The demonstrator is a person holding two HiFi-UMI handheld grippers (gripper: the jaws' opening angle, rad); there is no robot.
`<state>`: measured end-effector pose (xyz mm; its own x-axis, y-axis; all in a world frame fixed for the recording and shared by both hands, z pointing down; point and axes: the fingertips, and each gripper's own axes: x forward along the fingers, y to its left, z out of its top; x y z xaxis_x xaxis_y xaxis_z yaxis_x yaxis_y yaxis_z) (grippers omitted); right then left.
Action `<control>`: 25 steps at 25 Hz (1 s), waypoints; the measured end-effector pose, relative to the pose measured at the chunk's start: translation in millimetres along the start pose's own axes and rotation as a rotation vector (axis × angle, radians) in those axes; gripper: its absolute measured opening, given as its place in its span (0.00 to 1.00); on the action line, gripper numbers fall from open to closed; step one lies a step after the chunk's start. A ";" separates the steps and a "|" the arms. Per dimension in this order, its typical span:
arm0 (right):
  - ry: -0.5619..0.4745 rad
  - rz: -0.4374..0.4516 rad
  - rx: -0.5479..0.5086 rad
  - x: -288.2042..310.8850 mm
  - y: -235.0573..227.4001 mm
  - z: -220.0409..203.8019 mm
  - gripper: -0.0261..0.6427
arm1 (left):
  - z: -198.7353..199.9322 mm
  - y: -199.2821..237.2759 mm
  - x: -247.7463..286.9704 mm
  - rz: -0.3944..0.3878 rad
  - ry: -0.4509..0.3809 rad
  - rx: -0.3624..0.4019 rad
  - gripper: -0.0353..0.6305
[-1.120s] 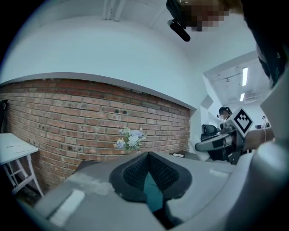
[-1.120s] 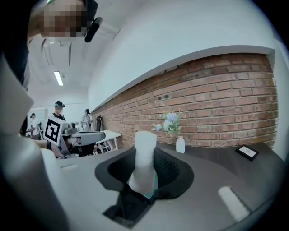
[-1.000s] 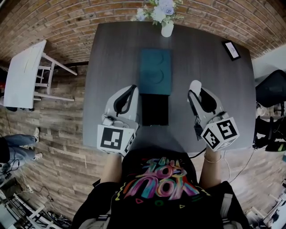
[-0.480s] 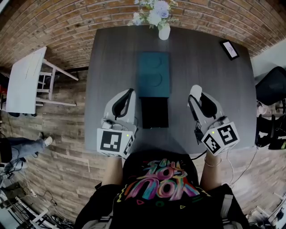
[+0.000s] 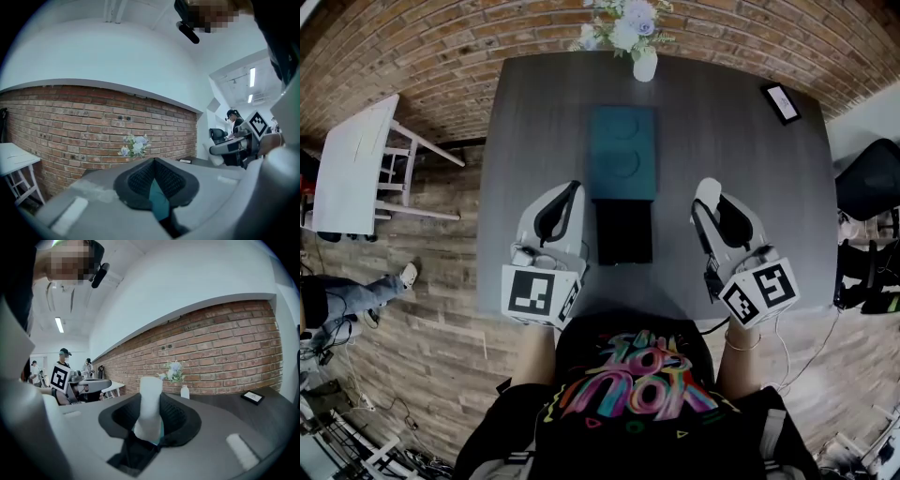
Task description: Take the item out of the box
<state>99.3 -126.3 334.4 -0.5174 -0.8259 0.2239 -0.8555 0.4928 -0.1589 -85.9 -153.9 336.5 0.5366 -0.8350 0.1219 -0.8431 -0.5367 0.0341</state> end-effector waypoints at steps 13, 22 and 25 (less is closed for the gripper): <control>0.014 0.003 -0.014 -5.5 3.8 -7.0 0.22 | -2.8 -7.4 -2.0 -0.011 0.002 0.007 0.06; 0.021 0.009 -0.008 -5.5 6.4 -11.0 0.22 | -3.3 -7.7 -3.9 -0.011 0.001 0.009 0.06; 0.021 0.008 -0.005 -5.0 6.1 -11.3 0.22 | -4.7 -7.1 -4.0 -0.010 0.003 0.007 0.06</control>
<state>96.4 -116.1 343.2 -0.5248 -0.8160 0.2423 -0.8512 0.5012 -0.1558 -82.2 -146.2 340.4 0.5453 -0.8290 0.1241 -0.8371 -0.5464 0.0280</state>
